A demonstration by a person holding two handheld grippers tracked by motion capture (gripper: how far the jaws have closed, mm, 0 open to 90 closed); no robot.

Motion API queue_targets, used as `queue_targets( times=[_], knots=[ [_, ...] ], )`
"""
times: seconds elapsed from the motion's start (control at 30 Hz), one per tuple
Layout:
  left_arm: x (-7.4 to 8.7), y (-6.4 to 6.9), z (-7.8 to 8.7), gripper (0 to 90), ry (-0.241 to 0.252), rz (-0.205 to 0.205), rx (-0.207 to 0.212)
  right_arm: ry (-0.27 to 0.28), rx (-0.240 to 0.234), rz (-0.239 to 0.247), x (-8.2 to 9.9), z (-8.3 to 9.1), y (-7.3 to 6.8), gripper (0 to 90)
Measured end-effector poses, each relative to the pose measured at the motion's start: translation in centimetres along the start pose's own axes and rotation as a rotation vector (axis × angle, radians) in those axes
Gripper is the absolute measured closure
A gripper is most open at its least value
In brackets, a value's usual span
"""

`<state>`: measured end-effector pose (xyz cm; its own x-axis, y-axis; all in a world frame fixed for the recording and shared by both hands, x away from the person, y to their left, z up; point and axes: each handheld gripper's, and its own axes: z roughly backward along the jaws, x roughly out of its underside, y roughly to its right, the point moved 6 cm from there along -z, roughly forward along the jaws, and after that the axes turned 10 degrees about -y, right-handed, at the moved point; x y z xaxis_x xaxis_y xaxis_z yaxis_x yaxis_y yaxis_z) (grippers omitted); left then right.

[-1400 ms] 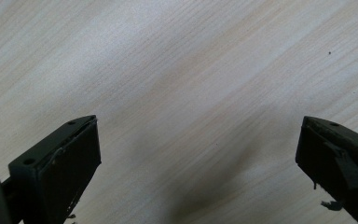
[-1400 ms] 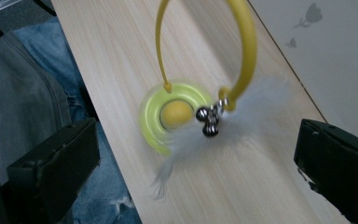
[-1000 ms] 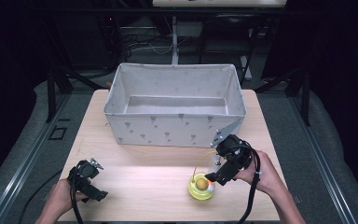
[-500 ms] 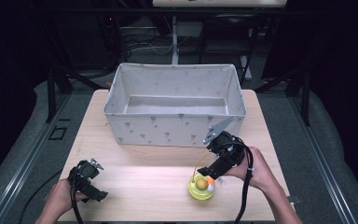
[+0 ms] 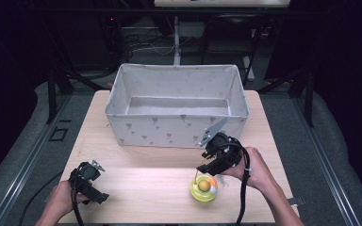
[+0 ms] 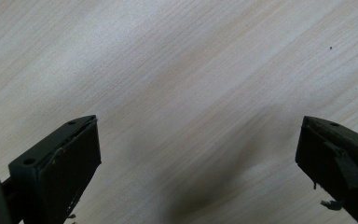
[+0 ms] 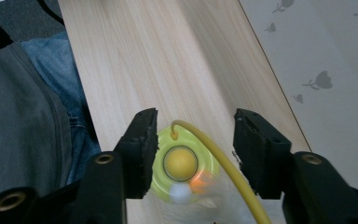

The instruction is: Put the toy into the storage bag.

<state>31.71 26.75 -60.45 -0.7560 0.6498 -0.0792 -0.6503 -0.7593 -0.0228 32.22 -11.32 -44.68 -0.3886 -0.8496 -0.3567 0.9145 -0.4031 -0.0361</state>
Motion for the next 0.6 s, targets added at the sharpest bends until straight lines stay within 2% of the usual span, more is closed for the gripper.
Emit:
queue_targets(
  times=[0.03,0.27,0.33,0.47,0.5,0.6],
  knots=[
    [0.00,0.00,0.00,0.2,-0.002,0.000,-0.002,-0.016,0.003,0.013,-0.07,0.01,-0.04,55.3],
    [0.03,0.06,-0.06,0.2,-0.006,0.002,0.002,-0.038,0.002,0.018,-0.49,0.00,-0.31,64.7],
    [0.04,0.06,-0.07,0.2,-0.007,0.001,0.002,-0.059,0.009,0.025,-0.50,-0.02,-0.33,69.1],
    [0.05,0.07,-0.10,0.2,-0.013,-0.001,0.006,-0.086,0.021,0.025,-0.52,-0.13,-0.37,71.5],
    [0.03,0.07,-0.11,0.2,-0.011,-0.002,0.005,-0.101,0.028,0.026,-0.54,-0.14,-0.34,75.7],
    [0.02,0.09,-0.12,0.2,-0.011,-0.001,0.006,-0.107,0.028,0.029,-0.59,-0.12,-0.36,80.7]
  ],
)
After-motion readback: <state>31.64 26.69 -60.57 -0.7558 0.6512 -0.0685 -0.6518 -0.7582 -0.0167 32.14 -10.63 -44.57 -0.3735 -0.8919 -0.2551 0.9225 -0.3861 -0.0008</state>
